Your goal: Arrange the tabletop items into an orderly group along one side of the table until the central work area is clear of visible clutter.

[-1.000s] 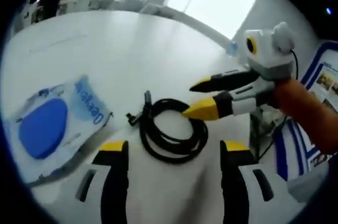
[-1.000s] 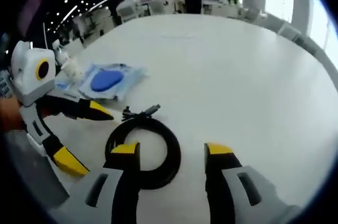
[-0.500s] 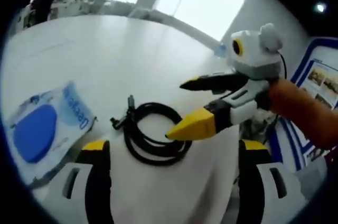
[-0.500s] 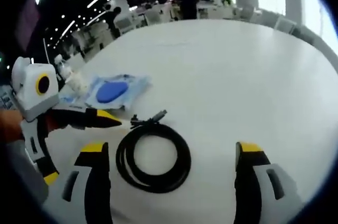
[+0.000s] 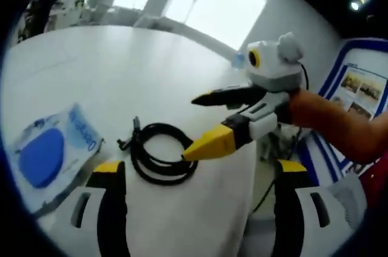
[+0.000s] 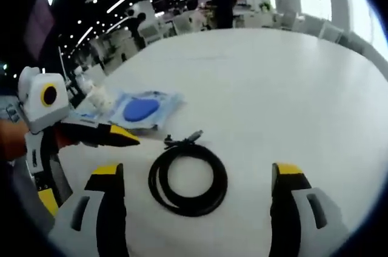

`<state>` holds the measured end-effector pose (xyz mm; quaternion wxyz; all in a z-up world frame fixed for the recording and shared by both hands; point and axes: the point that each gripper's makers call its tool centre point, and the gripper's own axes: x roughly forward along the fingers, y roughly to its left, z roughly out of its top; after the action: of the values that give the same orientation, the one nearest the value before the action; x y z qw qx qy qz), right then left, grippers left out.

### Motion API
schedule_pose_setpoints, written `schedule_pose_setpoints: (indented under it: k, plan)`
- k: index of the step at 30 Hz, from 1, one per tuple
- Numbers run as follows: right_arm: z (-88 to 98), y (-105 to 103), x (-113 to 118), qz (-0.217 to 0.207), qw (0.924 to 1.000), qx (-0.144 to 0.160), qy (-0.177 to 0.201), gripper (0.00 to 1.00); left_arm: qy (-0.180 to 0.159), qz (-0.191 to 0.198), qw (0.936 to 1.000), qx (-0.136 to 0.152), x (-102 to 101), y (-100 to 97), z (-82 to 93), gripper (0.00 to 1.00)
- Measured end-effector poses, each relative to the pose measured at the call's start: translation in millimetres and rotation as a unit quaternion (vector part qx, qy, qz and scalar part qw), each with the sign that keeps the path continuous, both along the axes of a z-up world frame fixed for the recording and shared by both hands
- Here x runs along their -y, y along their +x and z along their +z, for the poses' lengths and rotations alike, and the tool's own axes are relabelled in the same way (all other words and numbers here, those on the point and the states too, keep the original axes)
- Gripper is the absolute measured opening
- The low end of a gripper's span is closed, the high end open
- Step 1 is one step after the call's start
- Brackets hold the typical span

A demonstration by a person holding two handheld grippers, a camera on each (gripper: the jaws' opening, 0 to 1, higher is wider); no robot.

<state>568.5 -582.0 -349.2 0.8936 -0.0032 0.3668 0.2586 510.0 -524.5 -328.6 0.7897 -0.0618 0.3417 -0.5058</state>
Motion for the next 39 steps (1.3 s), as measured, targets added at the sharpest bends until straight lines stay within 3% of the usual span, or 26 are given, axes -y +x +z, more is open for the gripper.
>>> schedule_pose_setpoints:
  k: [4, 9, 18, 23, 28, 39]
  plan:
    - [6.0, -3, -8, 0.01, 0.9999, 0.005, -0.001, 0.99, -0.003, 0.001, 1.0, 0.006, -11, -4.5, 7.5, 0.99]
    - [15.8, -6, -25, 0.03, 0.9995, 0.012, -0.002, 0.99, -0.013, 0.024, 0.9996, 0.011, -39, -8.0, 19.4, 0.99]
    - [29.8, -11, -68, 0.076, 0.9968, 0.021, -0.004, 0.99, -0.004, 0.072, 0.9966, 0.039, -107, -13.9, 38.9, 0.98]
    - [39.5, -14, -98, 0.105, 0.9941, 0.029, 0.0, 0.99, -0.01, 0.12, 0.9914, 0.052, -152, -15.1, 51.2, 0.96]
    - [43.2, -19, -127, 0.132, 0.9908, 0.03, 0.0, 0.98, -0.006, 0.166, 0.9847, 0.053, -197, -21.6, 52.1, 0.96]
    - [47.7, -35, -193, 0.192, 0.981, 0.03, 0.003, 0.96, -0.007, 0.244, 0.9678, 0.063, -273, -37.1, 56.9, 0.94]
